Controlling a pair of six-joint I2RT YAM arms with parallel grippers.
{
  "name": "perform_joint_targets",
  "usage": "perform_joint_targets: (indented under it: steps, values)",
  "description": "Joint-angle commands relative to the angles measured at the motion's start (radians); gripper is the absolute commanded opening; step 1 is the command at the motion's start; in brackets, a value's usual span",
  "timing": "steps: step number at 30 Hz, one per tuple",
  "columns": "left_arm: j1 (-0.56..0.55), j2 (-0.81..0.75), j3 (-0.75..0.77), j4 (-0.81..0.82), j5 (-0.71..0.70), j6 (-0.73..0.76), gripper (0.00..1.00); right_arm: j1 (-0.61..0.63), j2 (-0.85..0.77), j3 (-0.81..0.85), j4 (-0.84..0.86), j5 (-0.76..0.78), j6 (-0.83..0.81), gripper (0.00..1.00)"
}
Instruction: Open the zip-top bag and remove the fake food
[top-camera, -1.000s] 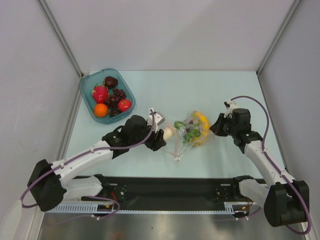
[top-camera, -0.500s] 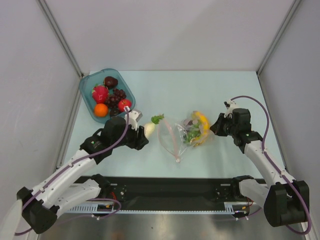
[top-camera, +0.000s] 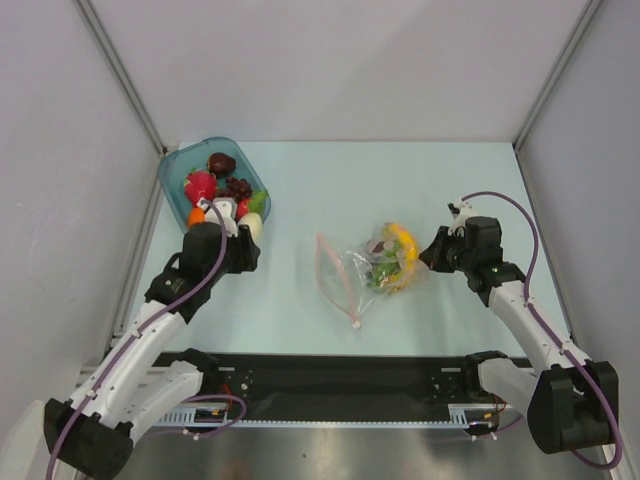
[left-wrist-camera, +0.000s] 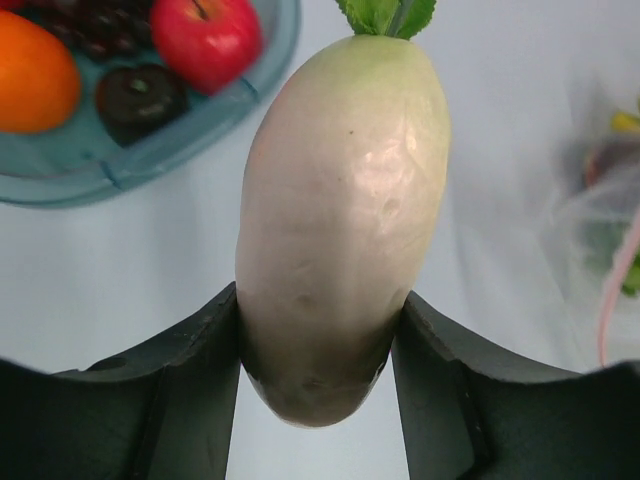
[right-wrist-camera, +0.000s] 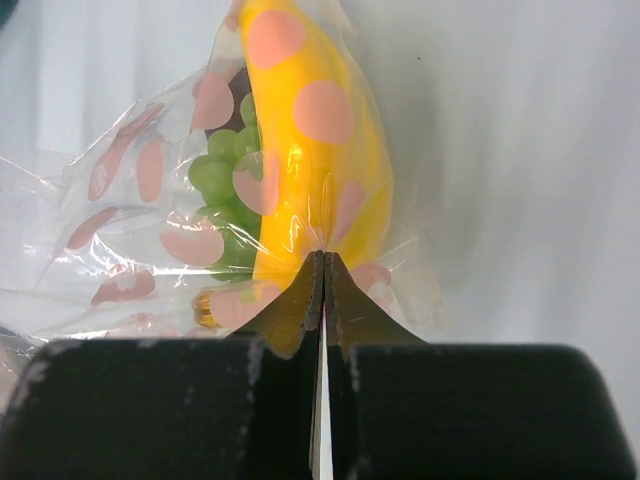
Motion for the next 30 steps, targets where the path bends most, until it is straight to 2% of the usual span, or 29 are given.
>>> perform_joint_targets:
  steps: [1, 2, 6, 14, 22, 25, 30]
  values:
    - [0.013, 0.041, 0.02, 0.189, -0.239, -0.008, 0.0, -0.007, -0.01, 0.032, 0.042, -0.017, -0.012, 0.0]
    - [0.014, 0.058, 0.021, 0.271, -0.264, 0.005, 0.0, -0.006, -0.009, 0.028, 0.044, -0.021, -0.012, 0.0]
    - [0.036, 0.175, 0.063, 0.398, -0.347, 0.064, 0.0, -0.007, -0.018, 0.032, 0.039, -0.03, -0.013, 0.0]
    - [0.132, 0.324, 0.051, 0.656, -0.359, 0.175, 0.0, -0.004, -0.019, 0.027, 0.048, -0.047, -0.013, 0.0]
    - [0.157, 0.48, 0.116, 0.648, -0.496, 0.152, 0.0, -0.006, -0.009, 0.027, 0.051, -0.059, -0.012, 0.0]
    - [0.163, 0.523, 0.13, 0.645, -0.52, 0.137, 0.06, -0.007, -0.005, 0.027, 0.053, -0.06, -0.013, 0.0]
    - [0.163, 0.581, 0.136, 0.671, -0.56, 0.138, 0.06, -0.006, 0.005, 0.027, 0.056, -0.068, -0.013, 0.0]
